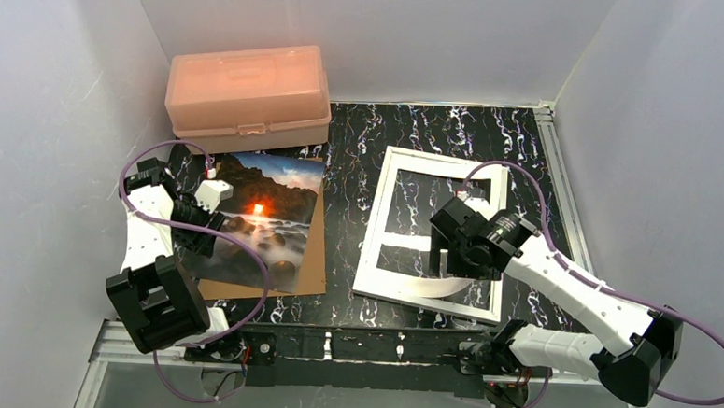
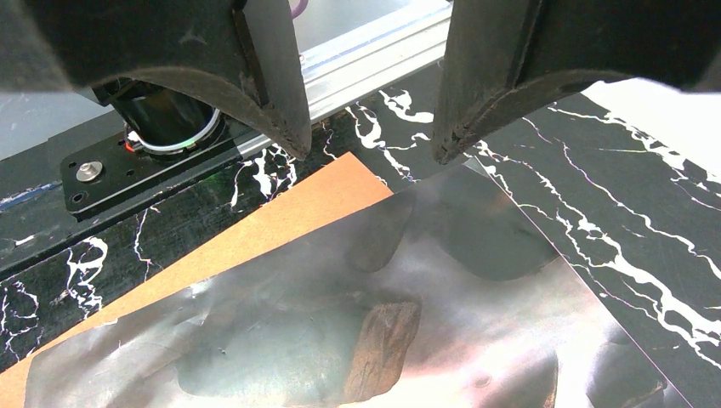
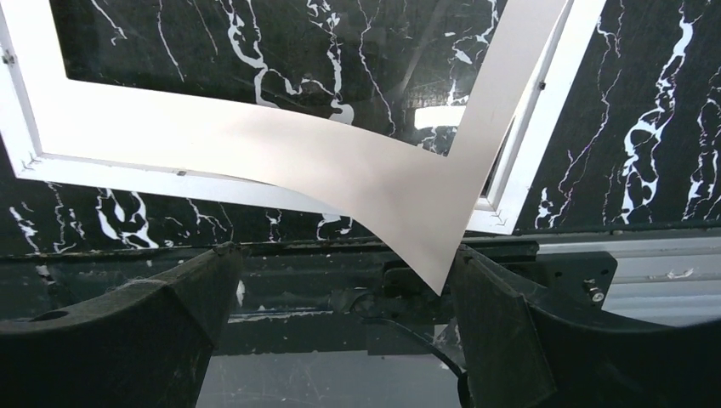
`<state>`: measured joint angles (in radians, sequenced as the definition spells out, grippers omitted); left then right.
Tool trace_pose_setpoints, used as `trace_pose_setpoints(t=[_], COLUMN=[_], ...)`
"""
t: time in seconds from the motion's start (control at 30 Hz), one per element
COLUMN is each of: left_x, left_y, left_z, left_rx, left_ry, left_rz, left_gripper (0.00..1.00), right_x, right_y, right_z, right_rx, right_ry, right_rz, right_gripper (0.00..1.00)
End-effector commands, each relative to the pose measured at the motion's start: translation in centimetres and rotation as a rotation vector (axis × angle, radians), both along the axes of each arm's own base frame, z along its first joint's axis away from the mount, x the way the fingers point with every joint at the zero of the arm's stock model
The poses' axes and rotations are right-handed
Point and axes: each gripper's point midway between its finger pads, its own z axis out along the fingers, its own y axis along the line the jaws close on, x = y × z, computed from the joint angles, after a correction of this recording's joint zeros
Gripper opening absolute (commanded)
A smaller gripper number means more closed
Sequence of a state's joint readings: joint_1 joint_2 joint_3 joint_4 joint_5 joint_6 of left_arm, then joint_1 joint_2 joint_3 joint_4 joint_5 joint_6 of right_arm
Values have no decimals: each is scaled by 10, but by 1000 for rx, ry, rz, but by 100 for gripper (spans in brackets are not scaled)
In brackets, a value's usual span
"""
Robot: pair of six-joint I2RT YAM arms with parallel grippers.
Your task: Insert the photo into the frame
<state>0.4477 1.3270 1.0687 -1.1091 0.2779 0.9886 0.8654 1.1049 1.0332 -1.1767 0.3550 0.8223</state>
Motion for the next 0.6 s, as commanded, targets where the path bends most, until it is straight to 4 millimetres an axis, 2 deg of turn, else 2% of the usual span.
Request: trace_pose_setpoints(t=[0.0,0.17,0.3,0.37,0.5,0.57], left_x=[-9,-6,-7,-8,-6,-8], left_y=[-7,-10,-11,-11,-12,-14], left_z=[5,6,3,3,6,7], left_rx=[-15,-31,-40,-39,-44,-51], left_ry=[4,-1,7,6,-6,-5], left_rz=[-18,-10,-9,-12,-10,-10], left_gripper=[54,55,55,56,56,56], right_x=[2,-9,-4,-7,-30,-22], right_y=[2,4,-2,-11,-12,-17], right_z=[12,-11,-2,0,-25,-19], right_rx=[22,45,31,-1,9,-48], right_ry=[42,177,141,142,257,243], right_rz=[-32,-73,-103,-133,-115,-103], right_gripper=[99,99,99,99,99,99])
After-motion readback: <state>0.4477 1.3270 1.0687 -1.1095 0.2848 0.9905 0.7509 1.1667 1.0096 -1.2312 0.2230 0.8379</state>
